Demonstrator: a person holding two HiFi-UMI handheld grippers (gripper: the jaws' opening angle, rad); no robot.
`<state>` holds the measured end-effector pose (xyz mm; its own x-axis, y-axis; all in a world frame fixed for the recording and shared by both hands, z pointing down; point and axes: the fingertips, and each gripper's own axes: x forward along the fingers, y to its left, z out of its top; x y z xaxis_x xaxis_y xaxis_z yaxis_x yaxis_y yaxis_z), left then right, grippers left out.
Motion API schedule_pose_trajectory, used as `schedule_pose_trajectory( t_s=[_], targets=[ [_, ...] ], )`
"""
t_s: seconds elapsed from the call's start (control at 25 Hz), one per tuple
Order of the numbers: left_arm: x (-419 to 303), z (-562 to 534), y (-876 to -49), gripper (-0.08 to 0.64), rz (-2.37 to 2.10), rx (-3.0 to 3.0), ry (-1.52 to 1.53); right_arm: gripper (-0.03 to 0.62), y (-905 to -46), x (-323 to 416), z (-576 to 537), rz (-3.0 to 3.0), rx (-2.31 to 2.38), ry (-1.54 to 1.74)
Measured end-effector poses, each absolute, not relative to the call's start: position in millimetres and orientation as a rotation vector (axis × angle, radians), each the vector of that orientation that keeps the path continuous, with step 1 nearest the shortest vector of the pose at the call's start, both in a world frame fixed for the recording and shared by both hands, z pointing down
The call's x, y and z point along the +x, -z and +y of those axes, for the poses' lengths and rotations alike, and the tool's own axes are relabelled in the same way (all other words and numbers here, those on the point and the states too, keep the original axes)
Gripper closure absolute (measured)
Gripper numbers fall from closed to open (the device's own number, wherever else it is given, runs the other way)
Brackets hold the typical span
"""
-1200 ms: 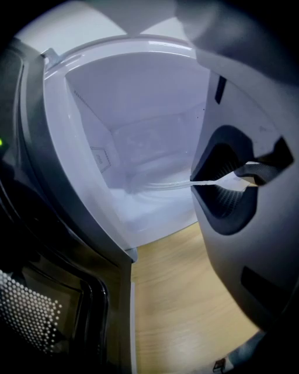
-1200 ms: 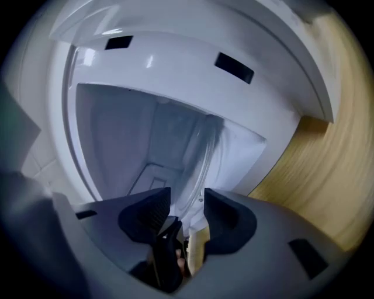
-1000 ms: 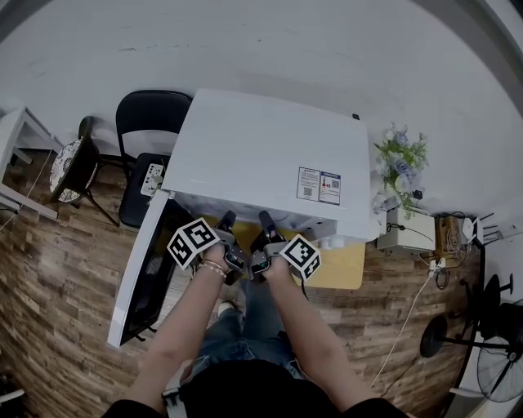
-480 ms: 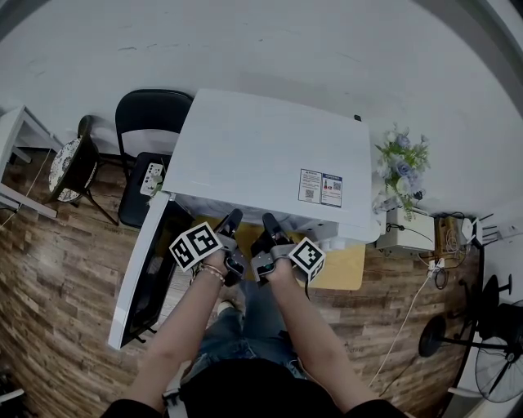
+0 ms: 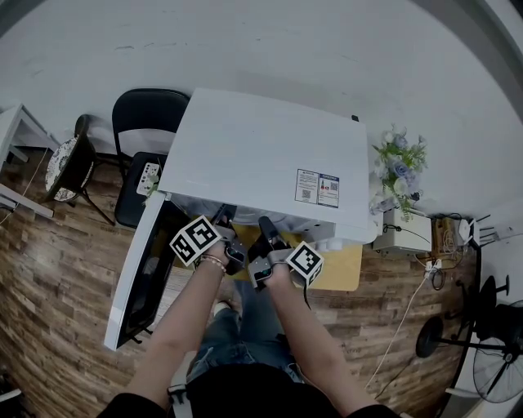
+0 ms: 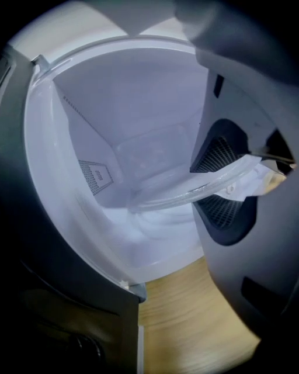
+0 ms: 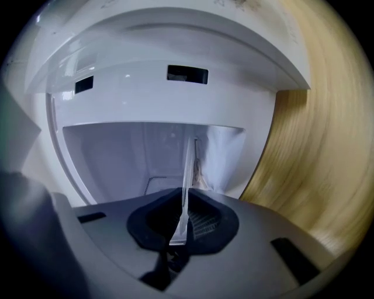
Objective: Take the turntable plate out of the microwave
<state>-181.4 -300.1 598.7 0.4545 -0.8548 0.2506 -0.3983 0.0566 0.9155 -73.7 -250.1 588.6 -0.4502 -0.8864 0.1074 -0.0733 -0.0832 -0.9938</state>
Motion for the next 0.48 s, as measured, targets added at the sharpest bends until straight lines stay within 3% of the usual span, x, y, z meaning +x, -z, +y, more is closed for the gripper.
schedule_pose_trajectory(
  t_s=[0.28,0.48],
  targets=[
    [-181.2,-308.4,-597.9,0.458,-1.172,1.562,0.478,0.549,-583.5,-75.9,-252.0,1.599,-1.059,1.589],
    [-184.1,-302.7,-591.9,0.495,-1.098,1.506,0.645,0.533,-579.9,-77.2,-250.8,1.741,-1.108,1.560]
  ],
)
